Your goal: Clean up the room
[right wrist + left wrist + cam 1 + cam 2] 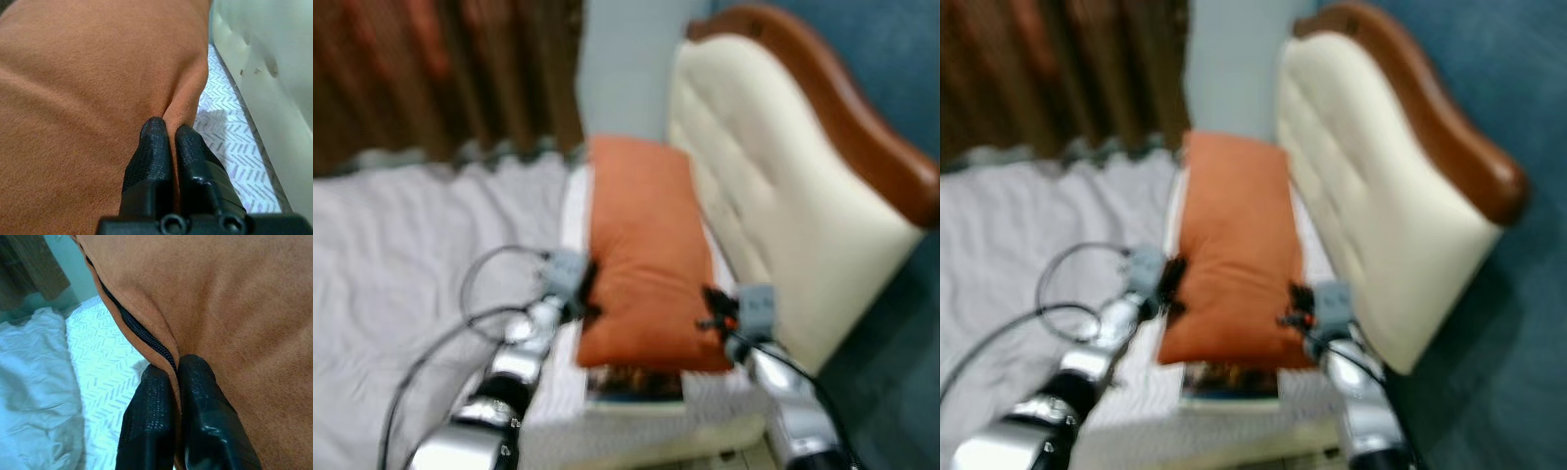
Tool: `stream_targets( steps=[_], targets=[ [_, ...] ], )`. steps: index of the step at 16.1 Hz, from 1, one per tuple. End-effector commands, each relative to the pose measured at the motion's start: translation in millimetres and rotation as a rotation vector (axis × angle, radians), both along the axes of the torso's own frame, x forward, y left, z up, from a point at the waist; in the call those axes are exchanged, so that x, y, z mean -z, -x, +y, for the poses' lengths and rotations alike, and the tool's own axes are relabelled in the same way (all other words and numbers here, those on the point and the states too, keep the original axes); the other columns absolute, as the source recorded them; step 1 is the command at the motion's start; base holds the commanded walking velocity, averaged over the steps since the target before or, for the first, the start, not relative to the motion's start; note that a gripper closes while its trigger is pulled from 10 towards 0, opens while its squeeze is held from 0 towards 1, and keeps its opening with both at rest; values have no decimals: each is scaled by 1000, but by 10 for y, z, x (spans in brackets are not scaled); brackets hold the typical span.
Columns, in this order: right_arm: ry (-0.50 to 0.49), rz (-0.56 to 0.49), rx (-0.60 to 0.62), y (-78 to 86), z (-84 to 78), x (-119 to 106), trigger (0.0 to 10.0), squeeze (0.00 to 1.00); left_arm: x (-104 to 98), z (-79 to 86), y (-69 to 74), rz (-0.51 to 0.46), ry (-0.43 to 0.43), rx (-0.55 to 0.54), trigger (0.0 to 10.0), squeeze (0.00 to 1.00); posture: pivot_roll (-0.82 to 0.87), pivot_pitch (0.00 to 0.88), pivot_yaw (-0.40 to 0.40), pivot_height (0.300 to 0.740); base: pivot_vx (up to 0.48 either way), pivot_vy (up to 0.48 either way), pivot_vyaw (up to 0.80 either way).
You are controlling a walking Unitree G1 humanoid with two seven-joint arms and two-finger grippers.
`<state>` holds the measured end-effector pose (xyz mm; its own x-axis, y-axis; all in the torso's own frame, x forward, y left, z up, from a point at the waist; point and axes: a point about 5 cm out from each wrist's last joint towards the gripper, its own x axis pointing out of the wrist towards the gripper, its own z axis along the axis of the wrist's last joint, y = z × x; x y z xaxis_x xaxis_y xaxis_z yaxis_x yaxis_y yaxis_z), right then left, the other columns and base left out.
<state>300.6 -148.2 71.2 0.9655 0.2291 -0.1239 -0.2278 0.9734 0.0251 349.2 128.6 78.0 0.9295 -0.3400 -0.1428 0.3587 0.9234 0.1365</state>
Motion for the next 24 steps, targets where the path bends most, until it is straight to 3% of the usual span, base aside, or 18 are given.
stream_targets(
  steps=[1,7,10,12,15,18,20,24],
  targets=[
    [25,2,62,9,-199,2,10000,0,-168,133,-102,-63,8,-86,10000,0,-145,0,39,740,379,-289,0],
    [39,15,50,24,-188,31,10000,0,-133,77,-107,-30,10,-76,10000,0,-155,10,43,740,379,-289,0],
    [84,35,4,43,-128,74,10000,0,-96,-4,-105,2,44,-100,10000,0,-169,80,43,740,153,0,0],
    [173,83,7,88,-122,167,10000,0,-38,-166,-95,69,55,-50,10000,0,-196,210,28,740,0,0,0],
    [227,116,23,156,-52,246,10000,0,-22,-380,-81,97,-62,85,10000,0,-227,369,48,740,0,0,0],
    [269,114,117,58,-39,258,10000,0,-25,-359,-98,88,-207,131,10000,0,-227,467,91,740,0,0,0],
    [278,98,159,-12,-76,235,10000,0,-102,-327,-151,44,-285,127,10000,0,-232,481,100,740,0,0,0],
    [282,-53,176,-246,14,-43,10000,0,-440,-294,-310,-186,-466,76,10000,0,-230,503,109,740,0,0,0]
  ],
)
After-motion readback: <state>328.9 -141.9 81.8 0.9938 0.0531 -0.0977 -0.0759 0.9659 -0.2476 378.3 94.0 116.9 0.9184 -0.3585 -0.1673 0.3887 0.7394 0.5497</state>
